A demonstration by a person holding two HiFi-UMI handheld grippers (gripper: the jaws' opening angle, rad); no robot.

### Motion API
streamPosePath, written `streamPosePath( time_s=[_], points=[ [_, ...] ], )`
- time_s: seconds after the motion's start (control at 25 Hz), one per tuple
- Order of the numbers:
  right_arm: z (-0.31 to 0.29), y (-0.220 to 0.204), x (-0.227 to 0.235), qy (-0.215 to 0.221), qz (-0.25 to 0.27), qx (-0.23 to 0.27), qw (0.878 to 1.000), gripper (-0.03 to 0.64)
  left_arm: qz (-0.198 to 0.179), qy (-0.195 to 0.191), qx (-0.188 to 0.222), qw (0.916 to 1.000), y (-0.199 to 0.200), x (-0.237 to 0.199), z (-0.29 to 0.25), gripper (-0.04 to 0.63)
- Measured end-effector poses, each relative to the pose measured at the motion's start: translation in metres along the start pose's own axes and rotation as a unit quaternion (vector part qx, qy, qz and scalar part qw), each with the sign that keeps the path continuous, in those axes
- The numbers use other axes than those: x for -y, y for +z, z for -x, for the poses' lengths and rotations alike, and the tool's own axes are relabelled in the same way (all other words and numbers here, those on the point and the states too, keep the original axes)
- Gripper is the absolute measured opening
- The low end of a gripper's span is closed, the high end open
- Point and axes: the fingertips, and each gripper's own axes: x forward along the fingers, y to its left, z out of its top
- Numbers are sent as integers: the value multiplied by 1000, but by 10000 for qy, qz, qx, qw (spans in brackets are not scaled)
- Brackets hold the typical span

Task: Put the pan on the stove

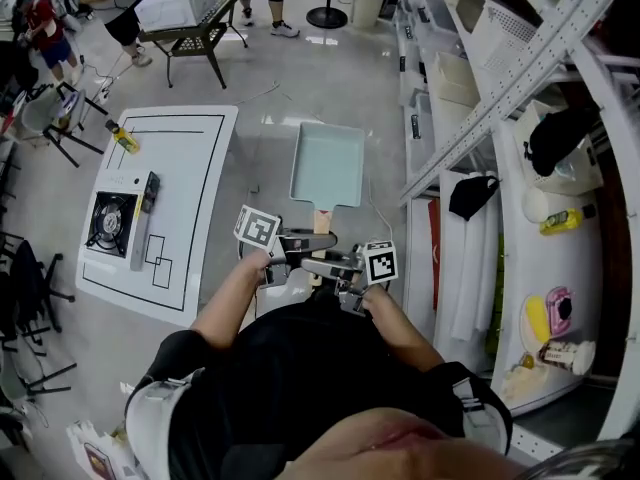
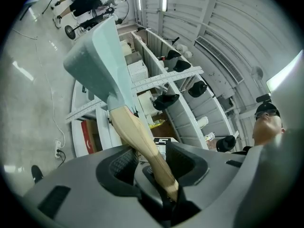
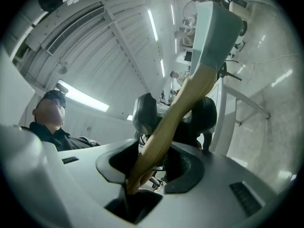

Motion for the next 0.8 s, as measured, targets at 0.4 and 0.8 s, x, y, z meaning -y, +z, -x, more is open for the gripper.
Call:
streamPosePath(
  time_s=[0.4,0.8],
  points=[
    [16,91,24,183,104,-194,9996,169,51,149,342,9993,88,-33,-24,184],
    [1,140,39,342,236,-381,9984,169,297,56,645,9975,138,-45,-15,184]
  ],
)
